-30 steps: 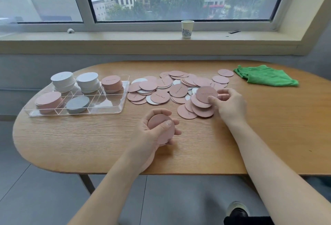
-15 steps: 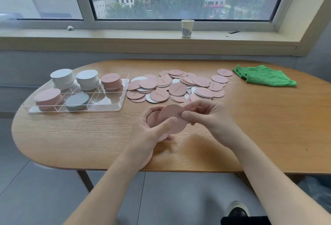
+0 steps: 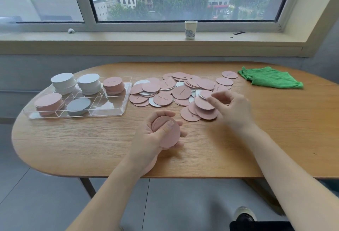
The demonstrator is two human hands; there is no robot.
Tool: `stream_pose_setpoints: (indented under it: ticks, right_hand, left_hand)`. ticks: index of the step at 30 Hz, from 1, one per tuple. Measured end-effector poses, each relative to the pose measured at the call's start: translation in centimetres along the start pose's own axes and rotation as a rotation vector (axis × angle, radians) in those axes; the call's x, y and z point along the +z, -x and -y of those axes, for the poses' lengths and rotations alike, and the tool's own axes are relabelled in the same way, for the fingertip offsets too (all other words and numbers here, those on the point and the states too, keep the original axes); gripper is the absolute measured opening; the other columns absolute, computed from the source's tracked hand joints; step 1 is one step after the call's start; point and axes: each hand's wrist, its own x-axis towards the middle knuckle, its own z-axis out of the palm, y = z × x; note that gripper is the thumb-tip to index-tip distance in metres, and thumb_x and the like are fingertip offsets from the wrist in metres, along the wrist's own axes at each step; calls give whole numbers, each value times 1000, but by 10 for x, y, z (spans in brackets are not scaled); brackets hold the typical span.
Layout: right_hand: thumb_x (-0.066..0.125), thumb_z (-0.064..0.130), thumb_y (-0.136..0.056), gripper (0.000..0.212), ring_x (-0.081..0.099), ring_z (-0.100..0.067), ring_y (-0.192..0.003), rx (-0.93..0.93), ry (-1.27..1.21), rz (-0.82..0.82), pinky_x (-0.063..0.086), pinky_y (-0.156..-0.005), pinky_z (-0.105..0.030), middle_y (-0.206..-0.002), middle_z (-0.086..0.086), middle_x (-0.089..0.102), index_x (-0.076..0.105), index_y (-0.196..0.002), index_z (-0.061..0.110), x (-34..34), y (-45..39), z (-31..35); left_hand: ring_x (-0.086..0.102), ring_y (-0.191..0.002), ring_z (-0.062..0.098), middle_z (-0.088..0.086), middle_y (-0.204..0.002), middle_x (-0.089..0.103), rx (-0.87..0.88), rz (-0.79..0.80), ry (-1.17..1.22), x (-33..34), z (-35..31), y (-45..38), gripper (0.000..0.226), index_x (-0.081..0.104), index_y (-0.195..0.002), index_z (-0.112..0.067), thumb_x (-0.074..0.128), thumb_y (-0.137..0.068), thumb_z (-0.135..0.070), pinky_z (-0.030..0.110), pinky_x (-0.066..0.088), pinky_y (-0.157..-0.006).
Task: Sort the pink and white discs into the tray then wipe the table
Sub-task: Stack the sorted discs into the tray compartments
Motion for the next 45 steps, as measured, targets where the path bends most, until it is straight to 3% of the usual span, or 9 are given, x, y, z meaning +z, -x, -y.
stream_pose_setpoints:
  ticks: [5,10,16,23,30,33,37,40,45]
  right_hand:
    - [70,52,-88,47,60,-15,-93,125,257,40,38,-81,-26,-111,-5,72,70,-120,16,-6,-36,-24]
    - [75,57,-82,68,59,-14,-109,196,164,119,41,-90,-27,-128,-1,65,61,-133,14,4,-50,-30]
    - [86,50,-72,72,61,-19,-114,224,56,101,48,-102,-35,-124,-3,65,64,-130,14,13,-57,-39]
    - [92,36,-68,59,55,-13,-94,120,20,-98,41,-81,-26,-107,6,62,64,-117,19,16,-50,-37]
    - [85,21,-80,28,63,-9,-72,117,-228,-202,51,-69,-27,-86,3,68,61,-96,20,12,-40,-32]
    - [83,21,-82,22,56,-12,-58,93,-477,-100,46,-61,-28,-80,0,71,65,-94,17,5,-30,-25]
    - [93,40,-64,37,51,-22,-64,44,-690,144,43,-61,-29,-76,-5,70,72,-87,20,4,1,-4]
    - [94,29,-63,31,49,-17,-60,18,-702,366,39,-54,-23,-70,-8,64,72,-81,16,13,19,15]
    - [87,21,-75,20,51,-17,-61,-46,-582,492,40,-54,-24,-69,-13,62,72,-84,10,31,41,31]
  left_hand:
    - [72,-88,40,24,-113,72,-11,19,-2,1,0,0,15,63,-111,-11,61,-97,-7,38,54,-58]
    - [70,-86,37,25,-111,71,-12,40,-23,1,0,1,9,64,-102,-11,63,-96,-5,35,51,-57]
    - [69,-85,37,26,-110,71,-25,25,-29,2,-1,0,22,62,-105,-9,73,-85,-10,34,52,-55]
    - [70,-84,37,31,-113,69,-35,15,-26,3,-1,0,26,63,-107,-8,74,-84,-9,34,53,-54]
    - [70,-85,36,31,-115,68,-43,14,-22,3,-2,0,28,62,-111,-8,74,-85,-7,34,54,-56]
    - [70,-86,36,30,-113,69,-40,7,-20,4,-2,0,31,64,-108,-10,80,-81,-11,35,53,-57]
    - [71,-85,35,36,-110,65,-13,-23,-18,4,0,-1,35,67,-104,-14,87,-75,-16,33,52,-56]
    - [71,-86,33,24,-100,71,23,-41,-34,2,2,-2,42,66,-108,-14,88,-73,-17,33,53,-57]
    - [71,-85,25,12,-100,75,55,-26,-77,1,3,-1,39,65,-110,-13,85,-76,-17,32,55,-59]
